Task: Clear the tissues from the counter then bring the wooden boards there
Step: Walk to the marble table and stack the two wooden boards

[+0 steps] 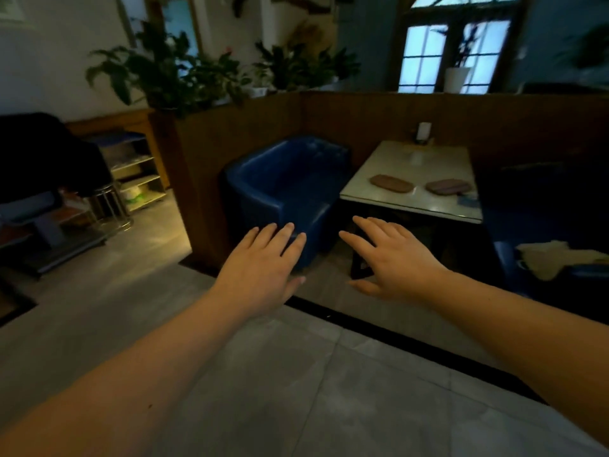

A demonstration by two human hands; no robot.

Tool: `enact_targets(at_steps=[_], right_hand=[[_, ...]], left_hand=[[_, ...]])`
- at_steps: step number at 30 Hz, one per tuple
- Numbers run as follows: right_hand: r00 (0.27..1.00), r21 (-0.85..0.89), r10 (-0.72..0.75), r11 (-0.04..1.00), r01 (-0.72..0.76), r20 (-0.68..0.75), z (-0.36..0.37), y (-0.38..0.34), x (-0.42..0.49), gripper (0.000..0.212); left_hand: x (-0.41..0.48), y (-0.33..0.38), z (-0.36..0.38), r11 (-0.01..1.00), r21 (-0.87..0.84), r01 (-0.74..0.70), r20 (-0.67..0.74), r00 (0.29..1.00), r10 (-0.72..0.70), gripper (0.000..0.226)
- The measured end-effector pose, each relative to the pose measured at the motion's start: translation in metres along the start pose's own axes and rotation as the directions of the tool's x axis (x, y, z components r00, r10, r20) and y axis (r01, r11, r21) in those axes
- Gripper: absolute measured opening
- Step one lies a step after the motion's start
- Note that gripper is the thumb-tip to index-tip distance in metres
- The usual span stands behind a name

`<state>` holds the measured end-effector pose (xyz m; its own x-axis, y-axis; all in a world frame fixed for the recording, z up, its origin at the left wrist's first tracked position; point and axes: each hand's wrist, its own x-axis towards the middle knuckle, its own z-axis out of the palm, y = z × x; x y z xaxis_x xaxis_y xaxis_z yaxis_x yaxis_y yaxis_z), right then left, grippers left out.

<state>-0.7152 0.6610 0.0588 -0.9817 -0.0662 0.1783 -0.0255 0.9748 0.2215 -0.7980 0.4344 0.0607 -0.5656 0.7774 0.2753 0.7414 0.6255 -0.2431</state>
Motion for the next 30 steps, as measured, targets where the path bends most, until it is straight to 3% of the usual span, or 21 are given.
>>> enact_targets(at_steps=[7,12,19,30], right_hand=[[0.996,-0.111,0.086,0.99,-0.084,0.017,0.025,0.156,-0.037,0.085],[0.983,-0.123,0.181,0.977,-0.174,0.043,0.05,0.223,-0.039,0.085],[0.947,-0.103,0.304,0.95,-0.293,0.108,0.11,0.291,-0.011,0.087],[0.872,-0.102,0.461,0.887,-0.45,0.162,0.166,0.418,0.105,0.087]], left_hand=[[0.129,0.097,0.012,0.994,-0.02,-0.107,-0.037,0.994,0.106,0.07],[0.192,0.137,0.029,0.979,-0.017,-0.202,0.002,0.979,0.202,0.07],[0.296,0.149,0.077,0.957,-0.021,-0.288,0.0,0.957,0.289,0.07],[0.514,0.125,0.147,0.933,-0.072,-0.351,-0.051,0.936,0.348,0.069]])
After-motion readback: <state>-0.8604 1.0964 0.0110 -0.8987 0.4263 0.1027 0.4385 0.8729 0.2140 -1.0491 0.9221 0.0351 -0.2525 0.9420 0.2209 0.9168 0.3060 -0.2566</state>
